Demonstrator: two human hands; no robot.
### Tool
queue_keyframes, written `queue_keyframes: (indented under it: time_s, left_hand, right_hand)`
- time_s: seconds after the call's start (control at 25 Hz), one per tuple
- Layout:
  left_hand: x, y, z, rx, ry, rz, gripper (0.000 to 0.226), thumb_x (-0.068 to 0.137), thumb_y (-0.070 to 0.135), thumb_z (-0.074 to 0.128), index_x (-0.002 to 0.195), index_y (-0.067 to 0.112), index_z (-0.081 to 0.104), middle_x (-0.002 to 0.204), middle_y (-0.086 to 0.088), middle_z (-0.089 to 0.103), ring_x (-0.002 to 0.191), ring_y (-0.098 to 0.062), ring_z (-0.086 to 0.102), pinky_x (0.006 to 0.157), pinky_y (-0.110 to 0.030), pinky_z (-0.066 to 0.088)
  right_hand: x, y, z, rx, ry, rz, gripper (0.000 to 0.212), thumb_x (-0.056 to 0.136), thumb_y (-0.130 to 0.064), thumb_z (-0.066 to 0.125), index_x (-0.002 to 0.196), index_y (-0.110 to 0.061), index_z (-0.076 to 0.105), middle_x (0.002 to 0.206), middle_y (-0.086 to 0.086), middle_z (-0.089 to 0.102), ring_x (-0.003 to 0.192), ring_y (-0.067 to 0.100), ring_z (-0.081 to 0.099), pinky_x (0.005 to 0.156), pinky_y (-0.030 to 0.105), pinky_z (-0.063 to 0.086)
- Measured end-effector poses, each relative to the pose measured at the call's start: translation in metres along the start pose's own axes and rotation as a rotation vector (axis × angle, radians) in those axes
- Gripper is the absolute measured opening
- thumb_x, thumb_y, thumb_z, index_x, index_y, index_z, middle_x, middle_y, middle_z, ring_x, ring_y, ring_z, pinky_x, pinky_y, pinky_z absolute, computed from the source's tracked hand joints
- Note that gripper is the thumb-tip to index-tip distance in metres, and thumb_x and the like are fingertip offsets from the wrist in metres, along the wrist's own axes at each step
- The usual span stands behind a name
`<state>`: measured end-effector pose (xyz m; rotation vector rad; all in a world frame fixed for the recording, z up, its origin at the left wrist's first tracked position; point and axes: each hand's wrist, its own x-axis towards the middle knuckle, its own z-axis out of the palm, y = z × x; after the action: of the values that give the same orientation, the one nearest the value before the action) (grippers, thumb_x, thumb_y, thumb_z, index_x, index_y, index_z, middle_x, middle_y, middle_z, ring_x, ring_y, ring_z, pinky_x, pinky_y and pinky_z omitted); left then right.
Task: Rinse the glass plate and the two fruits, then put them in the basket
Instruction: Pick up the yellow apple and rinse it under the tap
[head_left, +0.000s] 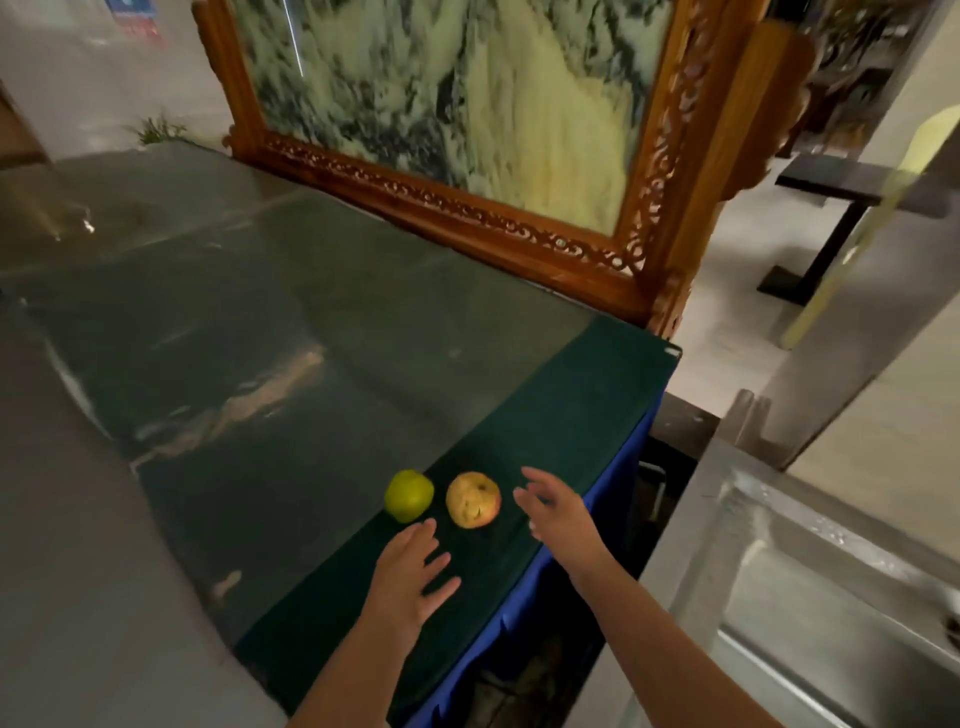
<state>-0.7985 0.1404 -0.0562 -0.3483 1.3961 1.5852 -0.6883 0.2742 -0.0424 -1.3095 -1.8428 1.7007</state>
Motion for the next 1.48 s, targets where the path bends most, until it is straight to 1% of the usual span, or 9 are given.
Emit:
queue_keyframes:
  time_s: [0.16,0.28,0.4,0.52,0.72,1.0,1.12,1.24,1.48]
  left_hand:
    - [0.026,-0.011,0.011,-0.138,-0.081,-0.032,0.044,0.094,0.021,0.048,0.137,0.018,0.039,0.144,-0.017,0.039,0.13,-0.033,0.04,0.084,-0.049,0.045]
    - [0.036,-0.015,0.012,-0.192,-0.13,-0.043,0.046,0.095,0.023,0.045,0.14,0.019,0.036,0.145,-0.017,0.039,0.131,-0.033,0.041,0.085,-0.048,0.045]
    - [0.044,-0.015,0.013,-0.201,-0.156,-0.033,0.042,0.095,0.019,0.046,0.136,0.013,0.042,0.14,-0.019,0.044,0.124,-0.032,0.047,0.084,-0.044,0.046]
    - [0.044,-0.015,0.017,-0.125,-0.185,0.042,0.037,0.094,0.019,0.047,0.131,0.012,0.047,0.129,-0.017,0.053,0.108,-0.026,0.056,0.075,-0.037,0.05]
    - [0.029,-0.032,0.048,0.108,-0.26,0.173,0.018,0.093,0.018,0.048,0.104,0.024,0.062,0.108,-0.008,0.062,0.1,-0.02,0.063,0.072,-0.03,0.054]
    - [-0.01,-0.107,0.144,0.312,-0.487,0.296,0.018,0.087,0.009,0.056,0.083,0.023,0.067,0.081,-0.003,0.064,0.062,-0.005,0.062,0.06,-0.02,0.054]
    - [-0.02,-0.155,0.183,0.427,-0.65,0.156,0.027,0.078,0.025,0.065,0.105,0.029,0.062,0.091,0.002,0.066,0.079,-0.005,0.064,0.065,-0.022,0.053]
    - [-0.029,-0.211,0.216,0.404,-0.853,-0.188,0.047,0.072,0.029,0.064,0.119,0.028,0.058,0.114,-0.005,0.069,0.106,-0.023,0.066,0.073,-0.036,0.058]
    - [-0.037,-0.284,0.24,0.287,-0.832,-0.395,0.04,0.074,0.021,0.06,0.114,0.016,0.061,0.104,-0.016,0.073,0.093,-0.026,0.071,0.066,-0.034,0.059]
  right_hand:
    - [0.045,0.014,0.024,-0.028,-0.078,-0.021,0.042,0.09,-0.027,0.054,0.132,-0.024,0.051,0.136,0.004,0.052,0.117,0.015,0.052,0.098,0.038,0.045]
    - [0.055,0.023,0.034,0.059,-0.182,0.017,0.042,0.091,-0.025,0.054,0.133,-0.026,0.05,0.132,0.003,0.053,0.109,0.013,0.055,0.076,0.022,0.052]
    - [0.057,0.03,0.035,0.18,-0.197,0.041,0.039,0.089,-0.019,0.059,0.127,-0.02,0.055,0.125,0.009,0.058,0.103,0.015,0.06,0.07,0.016,0.053]
    - [0.051,0.031,0.024,0.311,-0.182,0.075,0.037,0.086,-0.017,0.062,0.123,-0.016,0.057,0.117,0.01,0.063,0.102,0.019,0.064,0.074,0.023,0.057]
    - [0.019,0.046,-0.026,0.557,-0.08,0.102,0.031,0.087,-0.022,0.061,0.118,-0.015,0.06,0.111,0.011,0.068,0.095,0.02,0.069,0.072,0.027,0.058]
    - [-0.058,0.089,-0.146,0.851,0.057,0.116,0.027,0.089,-0.021,0.053,0.113,-0.011,0.062,0.093,0.009,0.074,0.08,0.017,0.071,0.067,0.027,0.058]
    - [-0.093,0.116,-0.198,0.894,0.157,0.124,0.033,0.088,-0.023,0.055,0.115,-0.007,0.062,0.098,0.014,0.069,0.08,0.019,0.069,0.072,0.028,0.059]
    - [-0.127,0.153,-0.249,0.876,0.252,0.143,0.028,0.09,-0.024,0.054,0.111,-0.009,0.065,0.094,0.011,0.07,0.081,0.019,0.068,0.072,0.026,0.058]
    - [-0.156,0.193,-0.31,0.618,0.311,0.307,0.028,0.088,-0.036,0.055,0.105,-0.018,0.069,0.091,0.004,0.073,0.082,0.022,0.073,0.061,0.029,0.057]
